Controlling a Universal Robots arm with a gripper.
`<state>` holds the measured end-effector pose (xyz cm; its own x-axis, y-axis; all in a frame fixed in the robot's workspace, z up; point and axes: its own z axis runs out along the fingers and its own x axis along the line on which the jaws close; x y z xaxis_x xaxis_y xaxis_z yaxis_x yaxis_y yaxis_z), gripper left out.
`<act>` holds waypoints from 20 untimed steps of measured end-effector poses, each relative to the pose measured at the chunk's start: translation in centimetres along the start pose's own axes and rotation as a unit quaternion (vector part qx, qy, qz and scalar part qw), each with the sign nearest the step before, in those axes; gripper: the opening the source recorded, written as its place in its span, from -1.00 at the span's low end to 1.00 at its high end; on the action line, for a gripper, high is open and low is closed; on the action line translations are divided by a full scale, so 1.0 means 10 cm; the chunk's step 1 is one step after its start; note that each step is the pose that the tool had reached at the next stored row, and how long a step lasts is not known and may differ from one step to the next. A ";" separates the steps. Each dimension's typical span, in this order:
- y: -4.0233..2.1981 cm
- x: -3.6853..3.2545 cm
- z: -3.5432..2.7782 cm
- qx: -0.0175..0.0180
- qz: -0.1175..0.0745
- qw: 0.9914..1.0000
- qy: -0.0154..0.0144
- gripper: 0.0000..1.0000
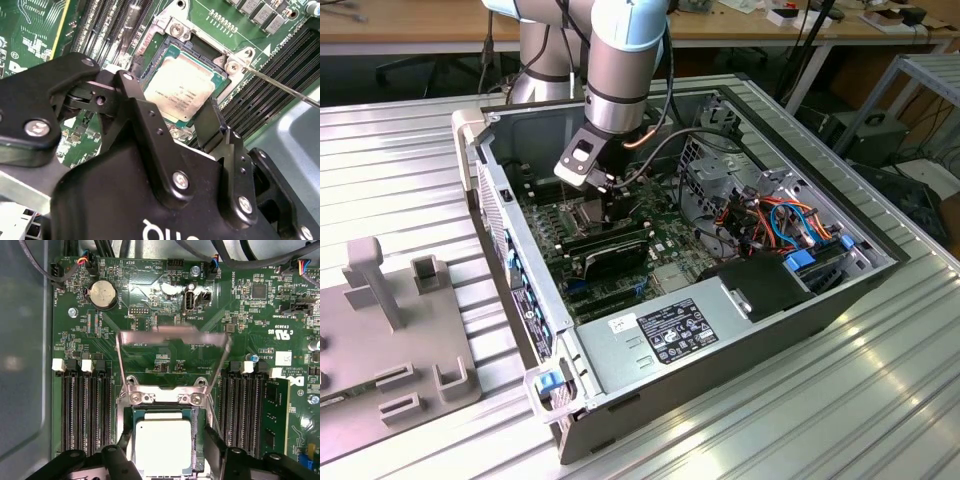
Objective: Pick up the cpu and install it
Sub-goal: 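Place the cpu into insertion slot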
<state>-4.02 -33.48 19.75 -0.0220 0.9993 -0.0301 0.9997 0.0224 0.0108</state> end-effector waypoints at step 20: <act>0.001 0.005 -0.052 0.000 0.000 1.000 0.001 0.16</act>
<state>-4.02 -33.41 20.27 -0.0222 0.9994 -0.0280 0.9997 0.0225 0.0111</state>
